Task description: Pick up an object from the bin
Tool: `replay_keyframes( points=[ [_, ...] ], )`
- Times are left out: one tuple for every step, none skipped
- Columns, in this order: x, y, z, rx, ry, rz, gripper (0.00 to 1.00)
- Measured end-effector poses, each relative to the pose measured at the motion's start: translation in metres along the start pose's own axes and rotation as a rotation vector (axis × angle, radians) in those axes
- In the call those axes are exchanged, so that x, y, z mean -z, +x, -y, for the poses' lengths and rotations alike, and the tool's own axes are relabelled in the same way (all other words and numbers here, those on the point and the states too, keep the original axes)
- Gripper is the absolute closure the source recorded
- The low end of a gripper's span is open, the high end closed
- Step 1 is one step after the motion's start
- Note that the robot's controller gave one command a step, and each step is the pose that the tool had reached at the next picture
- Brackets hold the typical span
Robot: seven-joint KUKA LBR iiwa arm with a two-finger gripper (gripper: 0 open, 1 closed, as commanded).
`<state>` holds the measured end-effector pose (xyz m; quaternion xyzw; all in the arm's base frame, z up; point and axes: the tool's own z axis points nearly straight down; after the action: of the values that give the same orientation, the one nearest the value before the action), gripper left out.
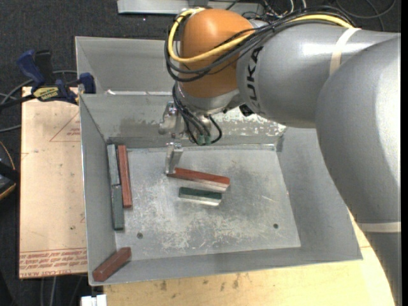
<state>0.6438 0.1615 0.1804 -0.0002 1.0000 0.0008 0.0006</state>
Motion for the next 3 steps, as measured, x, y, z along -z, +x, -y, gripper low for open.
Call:
replay_keyframes(
  points=[
    [-0.073, 0.006, 0.046, 0.104, 0.000, 0.003, 0.00],
    [-0.064, 0.022, 0.070, -0.009, 0.000, -0.001, 0.00],
    [-0.052, 0.017, 0.072, -0.048, 0.000, 0.004, 0.00]
  ],
)
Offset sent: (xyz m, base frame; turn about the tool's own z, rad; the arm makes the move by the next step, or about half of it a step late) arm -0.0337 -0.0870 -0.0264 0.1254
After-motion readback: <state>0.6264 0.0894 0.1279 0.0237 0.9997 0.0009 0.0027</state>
